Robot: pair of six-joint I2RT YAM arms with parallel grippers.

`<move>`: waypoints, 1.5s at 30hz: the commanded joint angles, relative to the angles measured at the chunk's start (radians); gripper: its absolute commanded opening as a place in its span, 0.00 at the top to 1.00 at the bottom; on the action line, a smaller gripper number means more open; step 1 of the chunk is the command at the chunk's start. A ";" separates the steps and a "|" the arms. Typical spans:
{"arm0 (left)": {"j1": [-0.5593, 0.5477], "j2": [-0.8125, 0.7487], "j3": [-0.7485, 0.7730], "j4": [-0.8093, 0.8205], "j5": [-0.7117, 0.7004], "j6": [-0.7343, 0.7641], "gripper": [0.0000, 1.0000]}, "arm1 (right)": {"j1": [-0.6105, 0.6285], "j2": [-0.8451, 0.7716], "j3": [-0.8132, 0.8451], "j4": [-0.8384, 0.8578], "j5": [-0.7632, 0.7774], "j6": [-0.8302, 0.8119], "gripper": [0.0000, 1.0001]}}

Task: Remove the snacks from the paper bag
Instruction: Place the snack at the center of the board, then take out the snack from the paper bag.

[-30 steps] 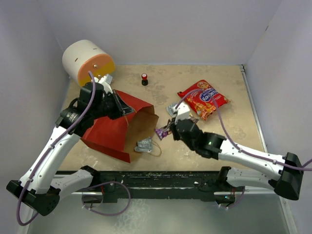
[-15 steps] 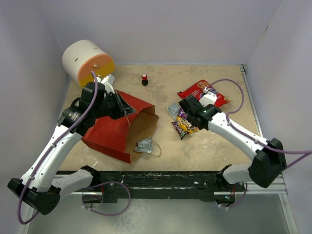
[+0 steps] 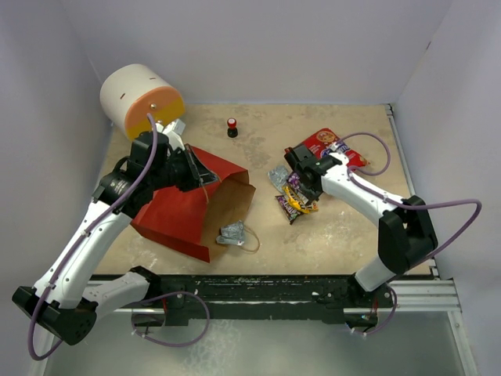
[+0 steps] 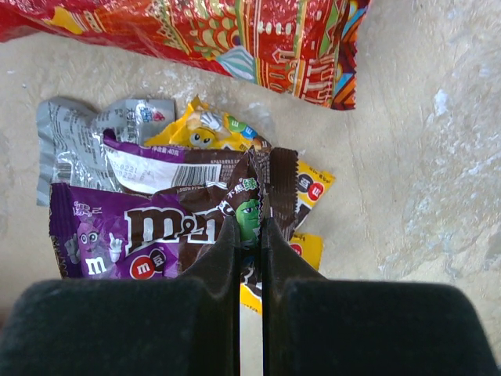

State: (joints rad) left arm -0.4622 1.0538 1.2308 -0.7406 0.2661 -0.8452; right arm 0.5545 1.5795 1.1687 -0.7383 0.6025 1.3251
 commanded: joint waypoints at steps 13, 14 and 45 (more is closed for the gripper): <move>0.003 0.014 0.011 0.075 0.034 0.034 1.00 | 0.003 -0.253 -0.166 0.153 -0.010 -0.234 0.40; 0.003 0.013 0.012 0.074 0.034 0.035 1.00 | 0.003 -0.331 -0.209 0.218 -0.014 -0.321 0.37; 0.006 -0.008 0.011 0.063 0.022 0.025 1.00 | 0.523 -0.100 -0.416 1.126 -0.975 -2.058 0.35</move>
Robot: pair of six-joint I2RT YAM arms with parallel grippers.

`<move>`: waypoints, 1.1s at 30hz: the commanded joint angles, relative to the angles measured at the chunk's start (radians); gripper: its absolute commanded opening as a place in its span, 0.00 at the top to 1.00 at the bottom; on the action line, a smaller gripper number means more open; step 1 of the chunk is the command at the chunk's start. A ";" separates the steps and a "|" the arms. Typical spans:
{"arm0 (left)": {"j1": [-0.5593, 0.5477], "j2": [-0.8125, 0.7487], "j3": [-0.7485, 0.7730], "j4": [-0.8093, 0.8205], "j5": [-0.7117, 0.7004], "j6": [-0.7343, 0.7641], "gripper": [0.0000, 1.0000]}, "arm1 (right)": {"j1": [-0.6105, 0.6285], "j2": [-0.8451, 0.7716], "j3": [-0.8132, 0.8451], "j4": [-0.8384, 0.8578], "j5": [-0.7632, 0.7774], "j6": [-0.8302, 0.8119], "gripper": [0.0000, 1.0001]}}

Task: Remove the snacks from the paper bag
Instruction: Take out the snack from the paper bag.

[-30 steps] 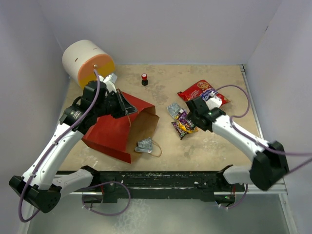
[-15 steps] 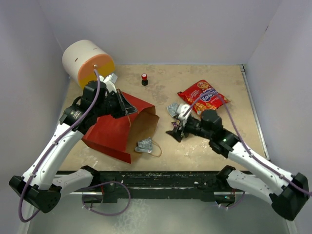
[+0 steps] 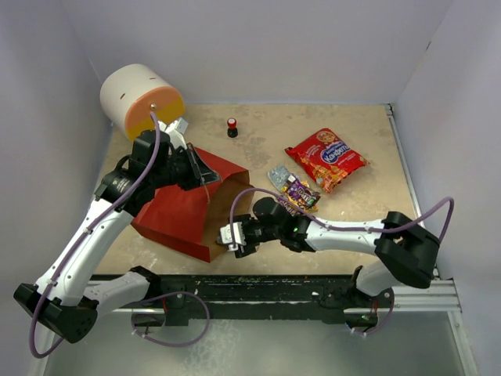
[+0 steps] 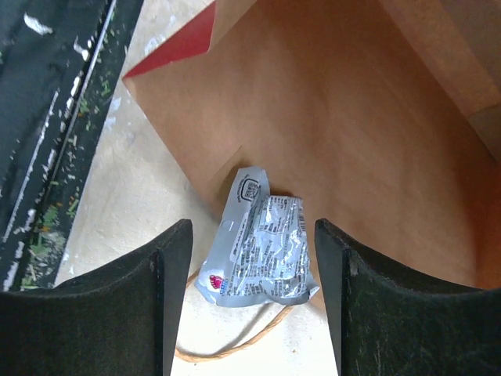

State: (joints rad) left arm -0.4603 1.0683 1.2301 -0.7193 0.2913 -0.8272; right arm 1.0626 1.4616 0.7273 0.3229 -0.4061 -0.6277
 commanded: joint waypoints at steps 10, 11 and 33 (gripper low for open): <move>0.005 -0.021 0.016 0.035 -0.004 0.010 1.00 | 0.028 0.100 -0.011 0.137 0.115 -0.073 0.40; 0.005 -0.021 0.016 0.035 -0.004 0.011 1.00 | 0.030 0.107 -0.008 0.145 0.122 -0.070 0.41; 0.004 -0.016 0.022 0.044 0.012 0.008 1.00 | 0.041 0.188 -0.008 0.124 0.250 -0.026 0.73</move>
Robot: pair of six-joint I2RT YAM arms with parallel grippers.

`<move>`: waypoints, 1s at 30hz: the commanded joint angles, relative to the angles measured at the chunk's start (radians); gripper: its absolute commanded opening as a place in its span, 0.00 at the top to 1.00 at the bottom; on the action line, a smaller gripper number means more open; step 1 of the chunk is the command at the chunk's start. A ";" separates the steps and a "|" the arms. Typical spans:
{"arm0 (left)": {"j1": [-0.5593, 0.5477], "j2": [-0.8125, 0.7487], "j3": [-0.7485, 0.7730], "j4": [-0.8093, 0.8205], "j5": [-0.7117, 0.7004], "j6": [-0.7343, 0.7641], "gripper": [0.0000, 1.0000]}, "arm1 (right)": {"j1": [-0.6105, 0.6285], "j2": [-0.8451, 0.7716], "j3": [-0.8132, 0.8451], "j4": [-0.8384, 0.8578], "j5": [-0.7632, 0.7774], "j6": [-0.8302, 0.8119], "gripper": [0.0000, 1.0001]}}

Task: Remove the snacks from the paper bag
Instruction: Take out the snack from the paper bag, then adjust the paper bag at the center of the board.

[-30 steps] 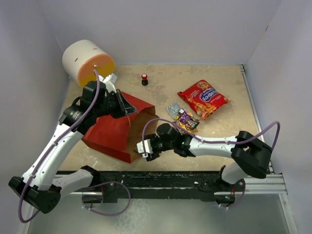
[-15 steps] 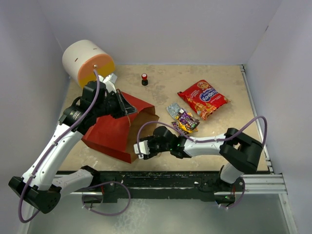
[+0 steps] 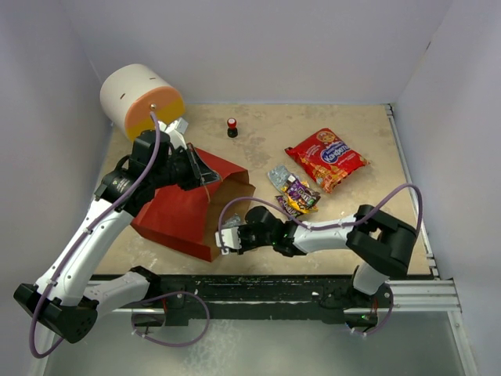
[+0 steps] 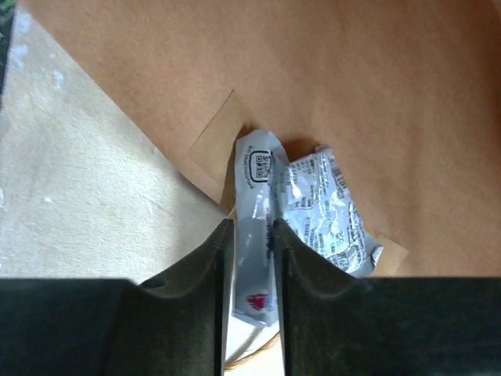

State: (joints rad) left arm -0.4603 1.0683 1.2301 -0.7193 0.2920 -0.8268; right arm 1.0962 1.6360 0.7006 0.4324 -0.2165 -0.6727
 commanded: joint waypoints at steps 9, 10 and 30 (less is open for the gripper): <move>0.005 0.000 0.071 0.044 0.026 0.022 1.00 | 0.007 -0.182 -0.019 0.022 0.153 0.101 1.00; 0.005 0.006 0.087 0.045 0.031 0.025 1.00 | 0.007 -0.228 -0.024 0.007 0.169 0.119 1.00; 0.049 0.068 0.249 0.073 -0.010 -0.011 1.00 | 0.004 -0.851 0.171 -0.143 0.968 0.341 1.00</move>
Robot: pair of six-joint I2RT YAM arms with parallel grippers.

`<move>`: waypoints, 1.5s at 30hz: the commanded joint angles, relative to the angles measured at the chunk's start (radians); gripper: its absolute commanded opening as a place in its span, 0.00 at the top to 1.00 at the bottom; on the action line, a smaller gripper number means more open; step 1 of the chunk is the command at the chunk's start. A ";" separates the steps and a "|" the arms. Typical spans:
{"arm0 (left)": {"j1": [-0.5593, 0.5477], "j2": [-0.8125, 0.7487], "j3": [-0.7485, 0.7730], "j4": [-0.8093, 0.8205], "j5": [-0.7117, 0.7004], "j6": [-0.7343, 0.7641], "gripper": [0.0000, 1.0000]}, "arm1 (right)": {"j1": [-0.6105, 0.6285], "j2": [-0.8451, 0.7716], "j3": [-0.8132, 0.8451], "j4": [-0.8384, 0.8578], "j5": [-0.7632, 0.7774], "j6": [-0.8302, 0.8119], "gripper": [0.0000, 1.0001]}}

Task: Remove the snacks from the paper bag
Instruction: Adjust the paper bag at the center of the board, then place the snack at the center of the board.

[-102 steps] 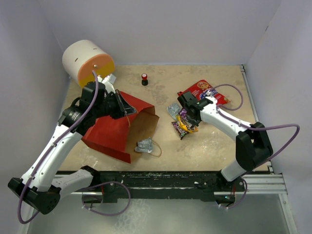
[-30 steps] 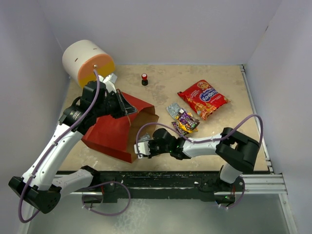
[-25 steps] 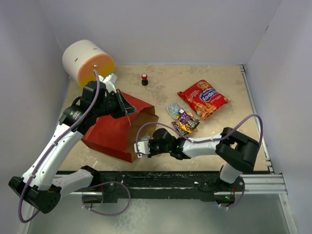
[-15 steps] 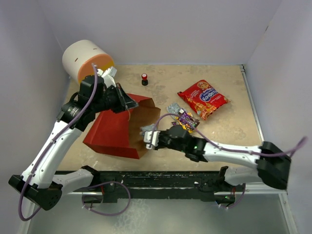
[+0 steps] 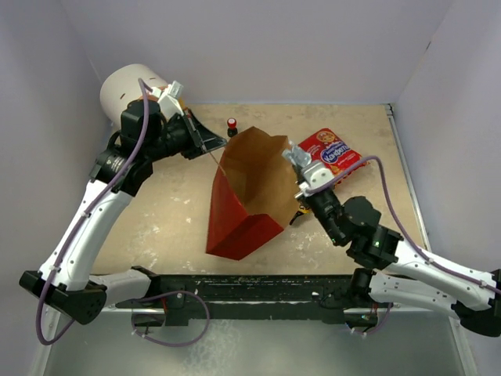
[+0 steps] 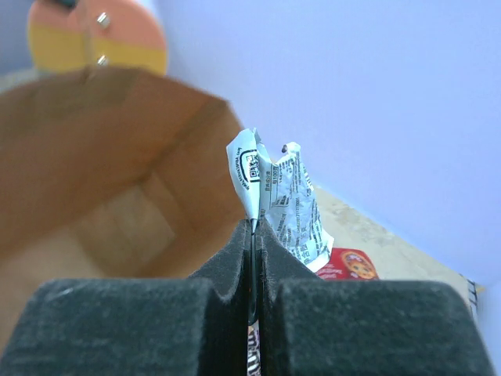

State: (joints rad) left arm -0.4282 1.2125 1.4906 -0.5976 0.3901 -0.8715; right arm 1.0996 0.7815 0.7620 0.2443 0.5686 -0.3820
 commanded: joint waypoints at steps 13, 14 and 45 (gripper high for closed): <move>0.071 -0.264 -0.218 -0.312 -0.346 0.056 1.00 | 0.000 0.169 0.310 -0.025 0.245 0.343 1.00; 0.071 -0.260 -0.203 -0.323 -0.358 0.064 1.00 | 0.000 0.178 0.323 -0.031 0.243 0.351 1.00; 0.073 -0.229 -0.065 -0.389 -0.418 0.178 0.59 | -0.516 0.240 0.176 -0.625 -0.133 1.160 1.00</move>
State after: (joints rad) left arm -0.3603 0.9810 1.3632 -1.0256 -0.0513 -0.7380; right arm 0.6659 1.0416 1.0454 -0.2768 0.5705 0.5407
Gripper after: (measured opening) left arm 0.312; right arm 0.009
